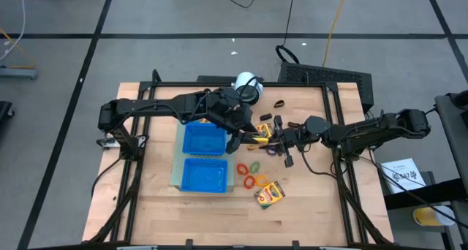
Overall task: Pick & Place Office Desk Supplies
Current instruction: Put the crayon box into the top blue bin on the shelf
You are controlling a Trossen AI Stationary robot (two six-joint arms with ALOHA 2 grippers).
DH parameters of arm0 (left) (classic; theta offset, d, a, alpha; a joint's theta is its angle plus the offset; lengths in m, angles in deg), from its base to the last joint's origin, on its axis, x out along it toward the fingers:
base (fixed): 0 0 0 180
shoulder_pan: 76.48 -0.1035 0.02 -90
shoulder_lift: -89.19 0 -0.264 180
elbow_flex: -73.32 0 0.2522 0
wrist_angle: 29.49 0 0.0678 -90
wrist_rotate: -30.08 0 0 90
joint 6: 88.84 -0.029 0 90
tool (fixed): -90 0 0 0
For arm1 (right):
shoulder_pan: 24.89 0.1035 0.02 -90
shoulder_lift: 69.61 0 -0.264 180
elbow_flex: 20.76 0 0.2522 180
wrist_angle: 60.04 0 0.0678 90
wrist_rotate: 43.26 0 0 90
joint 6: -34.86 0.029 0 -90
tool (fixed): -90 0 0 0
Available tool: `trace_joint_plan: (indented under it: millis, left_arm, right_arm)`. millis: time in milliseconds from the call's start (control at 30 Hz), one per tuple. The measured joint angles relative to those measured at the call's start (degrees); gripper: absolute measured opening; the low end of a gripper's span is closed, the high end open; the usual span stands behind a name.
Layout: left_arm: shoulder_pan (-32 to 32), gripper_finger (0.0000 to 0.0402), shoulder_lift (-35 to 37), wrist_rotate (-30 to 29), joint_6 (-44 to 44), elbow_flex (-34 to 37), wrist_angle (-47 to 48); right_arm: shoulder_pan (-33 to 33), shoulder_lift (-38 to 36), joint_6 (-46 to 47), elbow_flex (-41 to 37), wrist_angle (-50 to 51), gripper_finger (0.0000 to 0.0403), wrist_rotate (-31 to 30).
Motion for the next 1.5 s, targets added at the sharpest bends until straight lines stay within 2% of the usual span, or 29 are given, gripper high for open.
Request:
trace_joint_plan:
  millis: [133,233,267,367,533,667,767,933,1267,1400,1500]
  left_arm:
    - [-0.1,0.008,0.0,-0.6,-0.8,0.0,-2.4]
    - [-0.5,0.0022,0.2,-0.6,-1.0,0.0,-3.3]
    - [-0.7,0.0014,0.5,-0.6,-1.1,0.0,-3.4]
    - [-1.5,0.0017,2.0,-0.8,-0.8,0.0,-3.5]
    - [-2.1,0.0008,4.9,-5.6,0.4,0.0,-3.6]
    - [-3.2,0.0006,9.0,-10.7,2.4,0.3,-3.4]
    - [-3.3,0.0006,12.9,-17.8,4.5,3.0,-4.0]
    - [-3.4,0.0005,20.8,-29.2,11.5,14.2,-12.4]
    - [-2.1,0.0006,37.6,-50.6,28.0,46.2,-45.2]
    - [1.4,0.0007,40.3,-60.8,31.4,53.7,-49.4]
    - [3.9,0.0005,40.3,-65.1,33.3,56.4,-51.0]
  right_arm:
    - [0.0,0.0,2.4,0.0,0.8,0.0057,-3.8]
    - [0.0,0.0,3.1,0.0,1.3,0.0081,-3.9]
    - [0.0,0.0,3.2,0.0,1.4,0.0089,-3.9]
    - [0.0,-0.4,3.0,0.0,1.1,0.0109,-4.0]
    - [0.0,-1.9,2.9,0.0,2.5,0.013,-3.7]
    - [0.1,-4.7,1.1,0.0,6.2,0.0138,-3.6]
    - [0.1,-7.1,0.3,0.0,8.6,0.0138,-4.3]
    - [0.0,-10.1,-2.2,0.0,10.7,0.0132,-7.0]
    - [-0.4,-11.4,-4.4,0.0,10.8,0.0125,-6.9]
    - [-0.4,-11.4,-4.9,0.0,10.8,0.0122,-6.9]
    - [-0.4,-11.4,-4.9,0.0,10.8,0.0121,-6.9]
